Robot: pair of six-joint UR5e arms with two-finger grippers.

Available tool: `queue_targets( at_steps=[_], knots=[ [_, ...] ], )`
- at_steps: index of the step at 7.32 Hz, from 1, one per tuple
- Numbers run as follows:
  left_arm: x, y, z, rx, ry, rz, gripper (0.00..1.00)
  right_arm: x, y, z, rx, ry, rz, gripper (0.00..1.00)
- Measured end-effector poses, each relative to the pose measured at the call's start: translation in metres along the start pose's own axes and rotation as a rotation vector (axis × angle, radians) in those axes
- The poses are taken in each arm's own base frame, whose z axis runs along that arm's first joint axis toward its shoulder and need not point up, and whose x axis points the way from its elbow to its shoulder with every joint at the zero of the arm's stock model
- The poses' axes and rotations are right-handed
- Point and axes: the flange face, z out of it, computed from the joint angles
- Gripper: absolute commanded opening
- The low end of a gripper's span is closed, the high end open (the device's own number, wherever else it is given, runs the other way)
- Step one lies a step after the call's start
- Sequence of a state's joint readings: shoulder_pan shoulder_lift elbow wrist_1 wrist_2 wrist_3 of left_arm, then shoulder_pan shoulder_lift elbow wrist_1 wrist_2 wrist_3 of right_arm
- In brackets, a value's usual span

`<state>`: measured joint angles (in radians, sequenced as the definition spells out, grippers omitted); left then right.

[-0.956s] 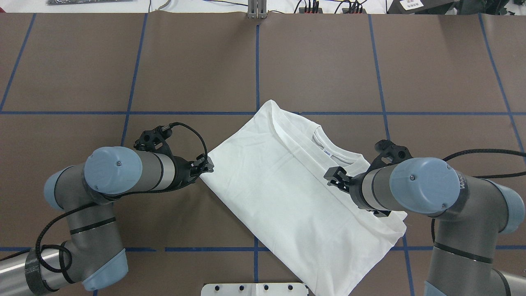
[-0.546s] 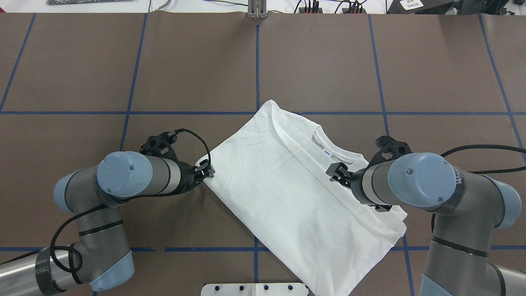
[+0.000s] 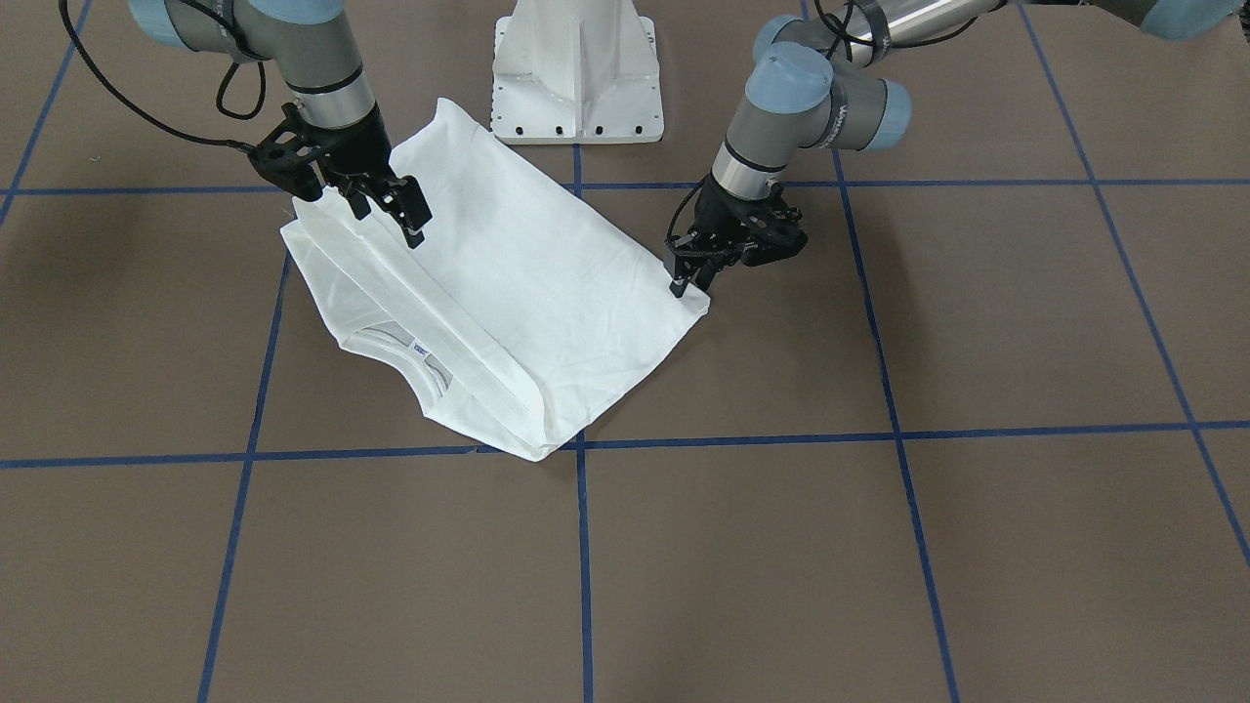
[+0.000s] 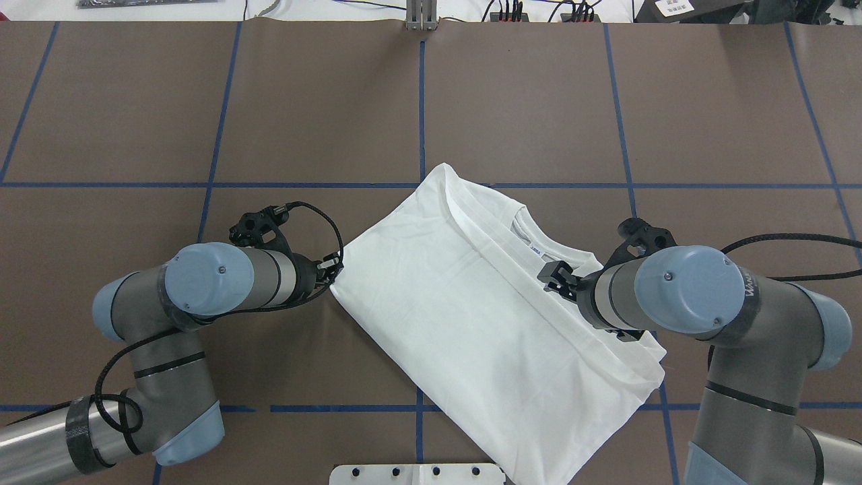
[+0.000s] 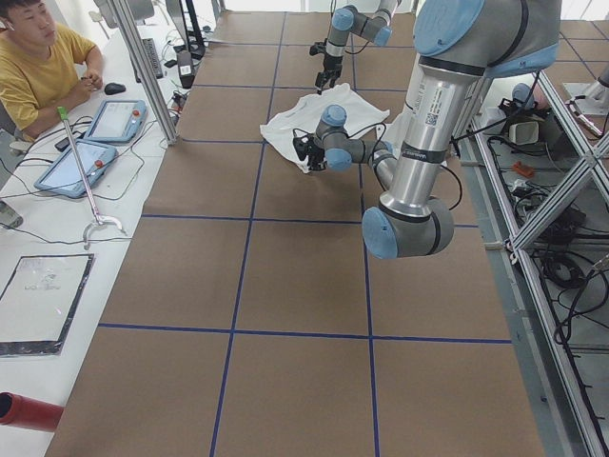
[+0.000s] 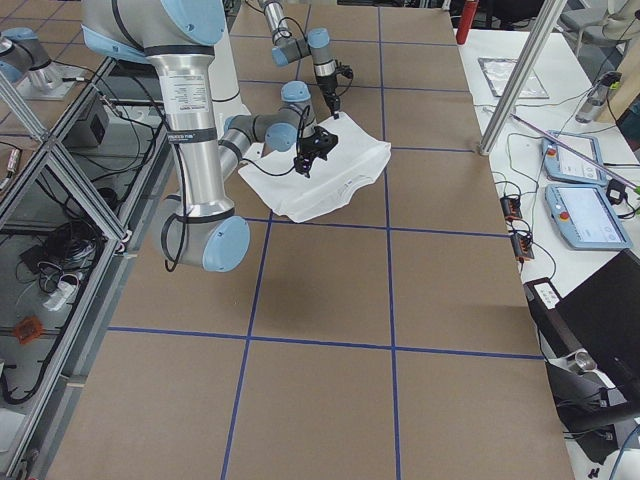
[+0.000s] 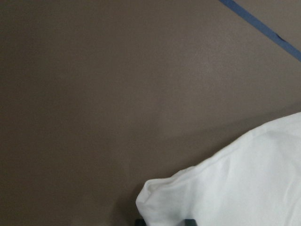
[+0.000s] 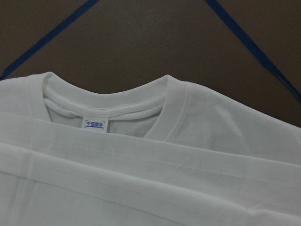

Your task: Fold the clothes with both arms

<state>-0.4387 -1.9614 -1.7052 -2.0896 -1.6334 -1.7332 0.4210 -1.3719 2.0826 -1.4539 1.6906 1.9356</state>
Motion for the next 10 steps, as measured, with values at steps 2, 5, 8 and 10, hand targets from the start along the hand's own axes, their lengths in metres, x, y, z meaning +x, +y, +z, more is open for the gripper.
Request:
queue_targets(
  at_steps=[2, 5, 8, 10],
  knots=[
    [-0.001, -0.066, -0.002, 0.143, -0.008, 0.127, 0.0, -0.002, 0.001, -0.001, -0.001, -0.005, 0.004, 1.0],
    [0.052, -0.193, 0.024, 0.315, 0.048, 0.163, 0.0, -0.013, 0.005, -0.005, -0.007, -0.024, 0.008, 1.0],
    [0.082, -0.254, 0.038, 0.374, 0.097, 0.145, 0.46, -0.045, 0.023, -0.011, -0.03, -0.07, -0.002, 1.0],
    [0.088, -0.256, 0.02, 0.375, 0.135, 0.151, 0.46, -0.06, 0.057, -0.003, -0.005, -0.097, -0.052, 1.0]
  ],
)
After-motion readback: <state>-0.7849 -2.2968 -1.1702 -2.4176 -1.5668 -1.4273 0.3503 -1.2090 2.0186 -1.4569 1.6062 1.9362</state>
